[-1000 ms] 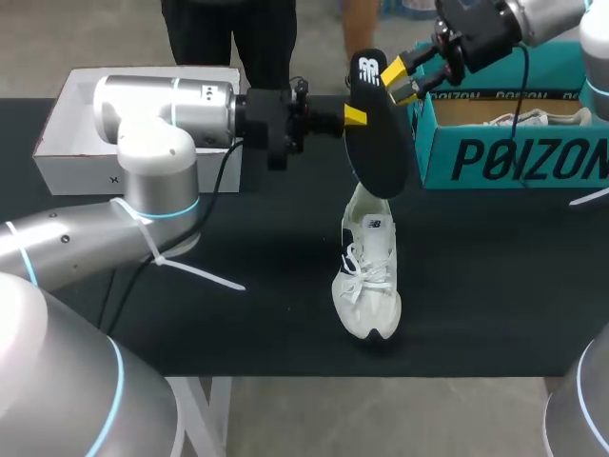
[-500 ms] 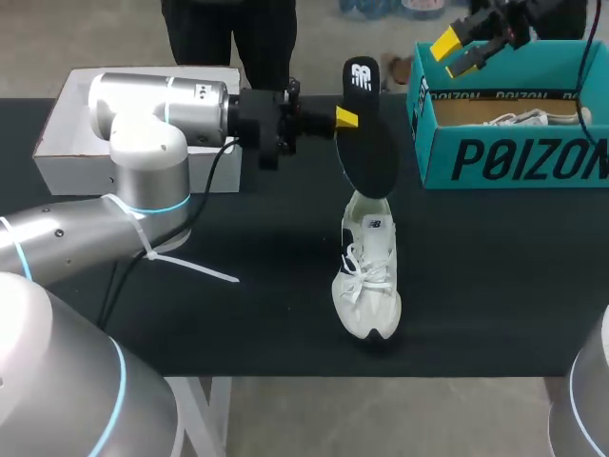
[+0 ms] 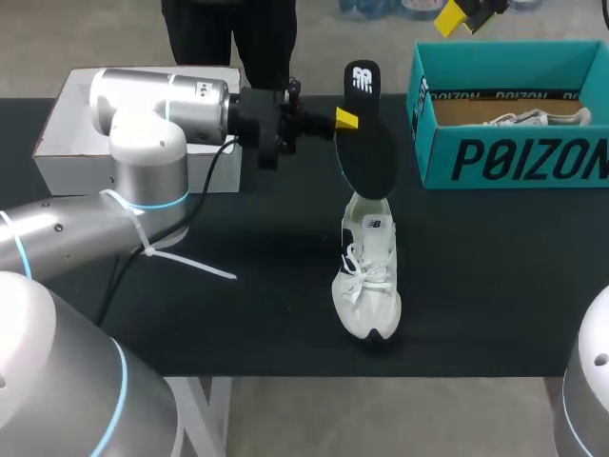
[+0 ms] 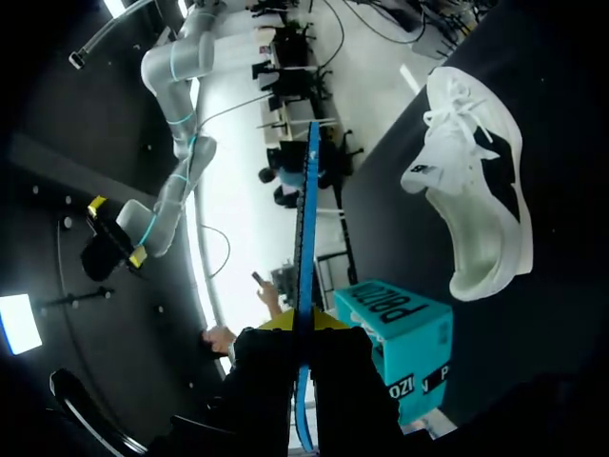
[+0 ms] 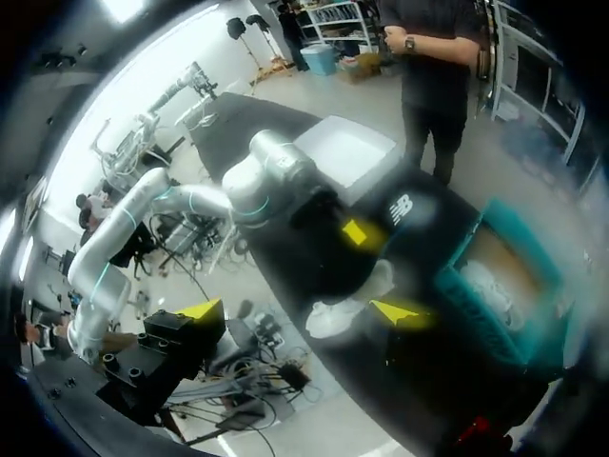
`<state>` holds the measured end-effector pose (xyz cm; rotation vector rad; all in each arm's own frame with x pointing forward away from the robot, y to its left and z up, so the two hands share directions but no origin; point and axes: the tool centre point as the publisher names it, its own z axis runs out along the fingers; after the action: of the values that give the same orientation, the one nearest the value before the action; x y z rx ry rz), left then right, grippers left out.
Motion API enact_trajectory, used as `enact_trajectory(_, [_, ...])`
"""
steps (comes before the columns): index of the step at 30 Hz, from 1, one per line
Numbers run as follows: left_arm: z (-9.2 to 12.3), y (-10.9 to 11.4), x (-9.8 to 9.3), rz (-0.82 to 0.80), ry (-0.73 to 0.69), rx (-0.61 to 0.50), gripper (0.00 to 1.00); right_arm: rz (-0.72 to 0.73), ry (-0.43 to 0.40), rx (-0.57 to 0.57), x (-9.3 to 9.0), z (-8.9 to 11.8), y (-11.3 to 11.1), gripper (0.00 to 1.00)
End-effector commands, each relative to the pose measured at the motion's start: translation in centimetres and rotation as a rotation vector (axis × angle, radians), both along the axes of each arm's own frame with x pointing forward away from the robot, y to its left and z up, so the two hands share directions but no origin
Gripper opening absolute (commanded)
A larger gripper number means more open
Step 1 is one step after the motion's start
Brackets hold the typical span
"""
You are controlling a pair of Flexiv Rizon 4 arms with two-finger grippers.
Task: Take the shoe out of the shoebox, open the shoe tongue, remove and reinsert the insole, then place the shoe into the shoebox
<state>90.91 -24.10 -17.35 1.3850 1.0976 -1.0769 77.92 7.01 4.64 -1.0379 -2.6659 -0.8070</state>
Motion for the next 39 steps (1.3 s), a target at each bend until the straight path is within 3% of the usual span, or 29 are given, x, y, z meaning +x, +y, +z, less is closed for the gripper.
enact_trajectory(1, [-0.2,-0.2,0.3,-0.003,0.001,-0.004,0.00,-0.124,-0.180,-0.227,-0.5,0.5,1.4,1.00])
enact_trajectory(4, [-0.2,-0.3,0.2,-0.003,0.003,-0.004,0.00,-0.135,-0.213,-0.224,-0.7,0.8,2.0,1.00])
enact_trajectory(12, [-0.2,-0.3,0.2,0.001,0.005,-0.001,0.00,-0.140,-0.192,-0.169,-1.2,-0.4,2.2,1.00])
enact_trajectory(39, [-0.2,-0.2,-0.6,0.041,-0.002,0.048,0.00,-0.141,-0.211,-0.180,-1.2,0.0,2.3,1.00])
